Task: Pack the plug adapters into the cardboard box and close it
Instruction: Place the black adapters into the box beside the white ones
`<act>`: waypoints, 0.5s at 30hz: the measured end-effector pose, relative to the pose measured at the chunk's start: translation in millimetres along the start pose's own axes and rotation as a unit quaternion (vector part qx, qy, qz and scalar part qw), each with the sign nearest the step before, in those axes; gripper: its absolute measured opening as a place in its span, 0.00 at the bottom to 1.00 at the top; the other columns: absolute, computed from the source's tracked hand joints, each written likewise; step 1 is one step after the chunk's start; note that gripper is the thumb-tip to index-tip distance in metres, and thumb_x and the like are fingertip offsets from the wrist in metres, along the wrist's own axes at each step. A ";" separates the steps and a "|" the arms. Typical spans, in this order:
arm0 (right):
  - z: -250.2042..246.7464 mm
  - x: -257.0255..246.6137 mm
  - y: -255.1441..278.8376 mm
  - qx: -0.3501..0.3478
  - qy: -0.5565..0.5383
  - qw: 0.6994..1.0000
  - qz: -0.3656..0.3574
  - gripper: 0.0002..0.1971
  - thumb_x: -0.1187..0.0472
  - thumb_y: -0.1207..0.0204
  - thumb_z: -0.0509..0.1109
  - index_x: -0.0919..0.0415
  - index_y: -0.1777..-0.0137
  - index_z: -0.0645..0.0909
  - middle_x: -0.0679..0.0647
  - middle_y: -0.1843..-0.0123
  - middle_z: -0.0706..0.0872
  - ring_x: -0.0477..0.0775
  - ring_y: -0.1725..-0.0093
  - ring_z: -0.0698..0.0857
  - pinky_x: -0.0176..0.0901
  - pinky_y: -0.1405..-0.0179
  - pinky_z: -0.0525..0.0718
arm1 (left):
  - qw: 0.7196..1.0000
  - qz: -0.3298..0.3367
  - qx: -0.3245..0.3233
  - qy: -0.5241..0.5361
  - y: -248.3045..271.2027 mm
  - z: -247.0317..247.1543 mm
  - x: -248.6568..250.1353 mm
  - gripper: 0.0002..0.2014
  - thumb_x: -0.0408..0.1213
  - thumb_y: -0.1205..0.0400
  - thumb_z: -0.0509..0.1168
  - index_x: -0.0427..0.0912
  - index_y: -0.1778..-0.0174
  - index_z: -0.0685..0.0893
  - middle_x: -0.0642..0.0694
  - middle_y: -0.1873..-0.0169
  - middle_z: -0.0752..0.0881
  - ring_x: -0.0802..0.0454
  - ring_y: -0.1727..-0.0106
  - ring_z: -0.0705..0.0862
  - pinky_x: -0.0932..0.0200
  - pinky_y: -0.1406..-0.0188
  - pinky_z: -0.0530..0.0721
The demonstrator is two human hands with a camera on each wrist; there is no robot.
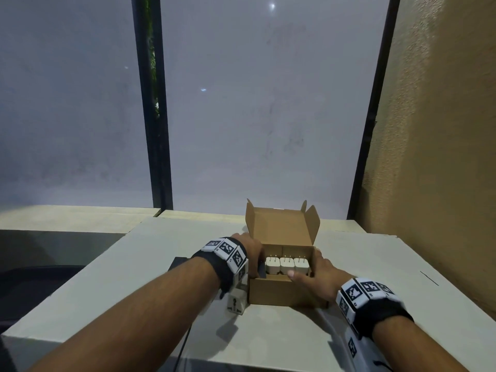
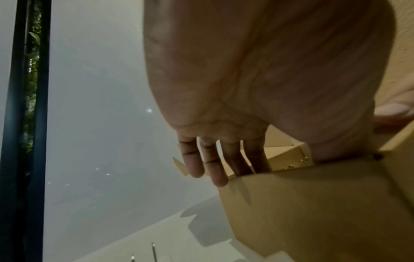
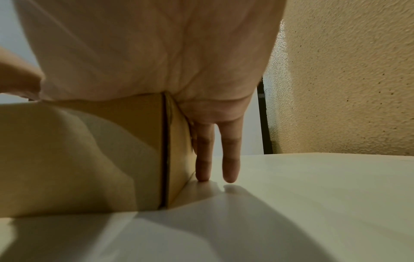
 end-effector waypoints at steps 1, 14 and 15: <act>-0.1 0.3 -0.2 0.001 -0.001 1.000 -0.001 0.65 0.13 0.52 0.60 0.47 0.15 0.55 0.52 0.21 0.77 0.59 0.27 0.82 0.59 0.26 0.81 | 1.000 0.000 0.000 -0.007 -0.4 0.2 1.2 0.23 0.50 0.26 0.74 0.53 0.33 0.84 0.44 0.40 0.85 0.43 0.39 0.80 0.49 0.44 0.84; 0.4 2.5 -3.4 0.005 0.011 1.000 0.000 0.73 0.07 0.60 0.56 0.47 0.14 0.53 0.54 0.20 0.77 0.60 0.26 0.81 0.60 0.26 0.80 | 0.996 0.012 -0.042 -0.073 1.4 4.7 15.4 0.21 0.50 0.18 0.66 0.48 0.29 0.82 0.43 0.36 0.83 0.42 0.34 0.78 0.53 0.47 0.77; 0.4 2.0 -3.5 0.005 0.012 1.000 -0.002 0.73 0.06 0.60 0.55 0.47 0.14 0.53 0.53 0.20 0.77 0.59 0.27 0.81 0.60 0.26 0.81 | 0.996 0.019 -0.040 -0.077 3.0 4.7 15.6 0.21 0.50 0.17 0.65 0.49 0.28 0.81 0.44 0.36 0.83 0.42 0.34 0.77 0.53 0.47 0.75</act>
Point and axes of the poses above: each hand's wrist, its own y-axis away from the middle knuckle, its own z-axis out of the palm, x = y × z, the point moved 7 cm from there along -y, towards the middle knuckle
